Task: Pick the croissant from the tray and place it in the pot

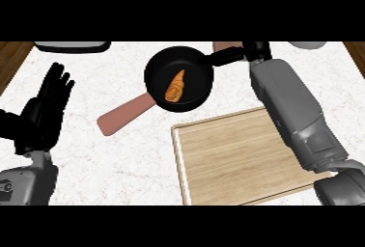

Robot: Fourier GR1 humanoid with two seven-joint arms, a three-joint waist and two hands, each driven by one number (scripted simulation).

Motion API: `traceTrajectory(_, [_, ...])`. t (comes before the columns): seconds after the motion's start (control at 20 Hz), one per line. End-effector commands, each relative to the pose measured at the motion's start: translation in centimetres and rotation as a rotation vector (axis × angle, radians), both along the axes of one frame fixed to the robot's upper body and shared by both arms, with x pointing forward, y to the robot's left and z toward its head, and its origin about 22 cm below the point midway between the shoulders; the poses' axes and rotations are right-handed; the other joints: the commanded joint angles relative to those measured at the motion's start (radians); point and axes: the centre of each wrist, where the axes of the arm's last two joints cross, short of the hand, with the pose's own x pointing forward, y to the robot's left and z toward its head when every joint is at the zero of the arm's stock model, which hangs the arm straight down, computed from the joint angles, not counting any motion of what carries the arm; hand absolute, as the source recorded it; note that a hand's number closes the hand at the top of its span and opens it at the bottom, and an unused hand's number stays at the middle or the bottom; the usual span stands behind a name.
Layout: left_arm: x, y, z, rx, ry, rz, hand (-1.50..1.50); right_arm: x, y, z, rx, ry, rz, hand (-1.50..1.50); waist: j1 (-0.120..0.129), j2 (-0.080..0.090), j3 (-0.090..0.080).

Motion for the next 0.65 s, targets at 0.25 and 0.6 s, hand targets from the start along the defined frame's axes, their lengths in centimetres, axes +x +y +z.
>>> traceTrajectory(0.25, [0.6,0.9,0.1,-0.004,-0.001,-0.005,0.00,0.6,-6.2,0.9,-0.015,0.018,0.035,-1.50,-0.006,-0.001,0.000])
traceTrajectory(0.6, [-0.3,0.4,-0.3,0.005,0.010,0.010,0.00,0.1,-10.5,0.5,0.000,0.025,0.055,-1.50,-0.009,-0.003,0.000])
